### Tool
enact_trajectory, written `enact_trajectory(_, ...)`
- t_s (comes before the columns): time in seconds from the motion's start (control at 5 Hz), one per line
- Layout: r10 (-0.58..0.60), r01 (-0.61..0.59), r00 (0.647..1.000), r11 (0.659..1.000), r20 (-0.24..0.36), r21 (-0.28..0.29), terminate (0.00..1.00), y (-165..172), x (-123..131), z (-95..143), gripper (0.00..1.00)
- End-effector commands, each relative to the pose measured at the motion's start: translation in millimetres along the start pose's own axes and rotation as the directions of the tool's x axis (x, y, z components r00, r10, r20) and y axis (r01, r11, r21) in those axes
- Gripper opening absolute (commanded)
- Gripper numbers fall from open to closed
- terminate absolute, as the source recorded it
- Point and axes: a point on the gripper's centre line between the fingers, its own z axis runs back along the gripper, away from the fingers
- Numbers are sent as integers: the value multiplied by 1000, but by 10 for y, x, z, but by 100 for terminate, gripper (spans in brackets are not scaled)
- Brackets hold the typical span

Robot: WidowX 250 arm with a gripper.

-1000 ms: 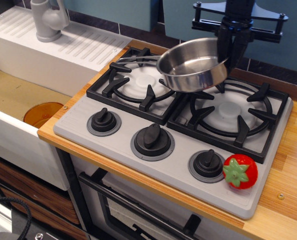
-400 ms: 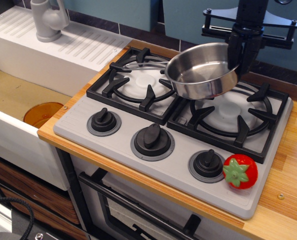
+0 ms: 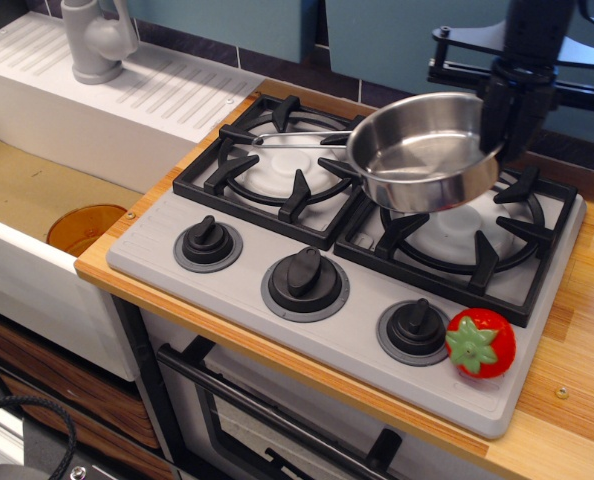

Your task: Put pot or pan on stove and put strawberry in pot or pan

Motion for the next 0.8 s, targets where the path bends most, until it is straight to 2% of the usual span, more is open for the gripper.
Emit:
enact_trajectory(0.0,71,-70,994,997,77,-14,0,-252,-23,256,0)
enact_trajectory(0.4,114,-111,986,993,120,-33,0,-237,93,121,0)
enact_trajectory(0.6,142,-142,975,990,173,-11,0,-200,137,83,0)
